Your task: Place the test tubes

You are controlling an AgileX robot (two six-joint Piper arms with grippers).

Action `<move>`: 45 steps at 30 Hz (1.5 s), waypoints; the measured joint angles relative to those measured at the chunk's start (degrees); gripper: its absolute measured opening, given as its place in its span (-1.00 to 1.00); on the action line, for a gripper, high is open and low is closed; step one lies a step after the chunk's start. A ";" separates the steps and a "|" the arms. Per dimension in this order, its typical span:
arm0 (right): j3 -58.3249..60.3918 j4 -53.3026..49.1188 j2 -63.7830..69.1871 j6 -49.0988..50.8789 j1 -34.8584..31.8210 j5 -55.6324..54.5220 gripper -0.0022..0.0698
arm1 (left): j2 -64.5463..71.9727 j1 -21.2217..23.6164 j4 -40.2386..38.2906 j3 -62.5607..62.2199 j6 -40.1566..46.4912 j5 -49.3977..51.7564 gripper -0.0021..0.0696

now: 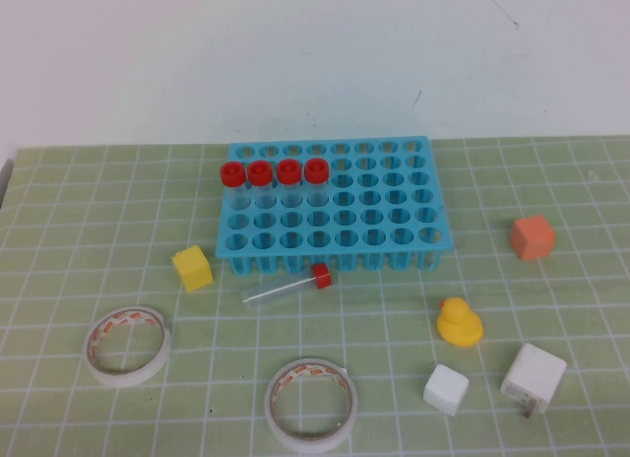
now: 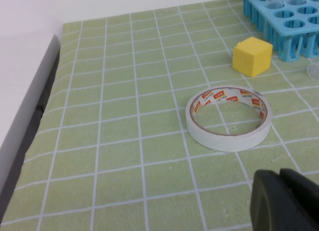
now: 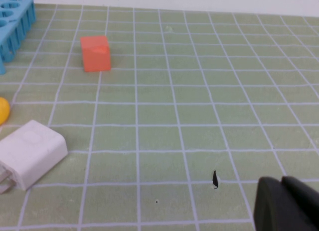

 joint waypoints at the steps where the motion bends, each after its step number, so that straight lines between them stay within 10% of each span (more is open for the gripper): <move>1: 0.00 0.00 0.00 0.00 0.00 0.00 -0.94 | 0.00 0.00 0.02 0.00 0.12 0.00 -0.95; 10: 0.47 0.00 0.00 0.00 0.00 -5.45 -0.94 | 0.00 0.00 0.63 0.11 0.58 -6.57 -0.95; 20: 0.47 0.00 0.00 0.00 0.00 -37.85 -0.94 | 0.00 0.00 0.85 0.11 0.58 -36.60 -0.95; 32: 0.47 0.00 0.00 0.00 0.00 -41.49 -0.94 | 0.00 0.00 0.85 0.11 0.45 -44.25 -0.95; 45: -22.10 0.00 10.05 -11.25 0.00 -11.21 -0.94 | 14.66 0.00 0.85 -27.22 -1.18 -6.90 -0.95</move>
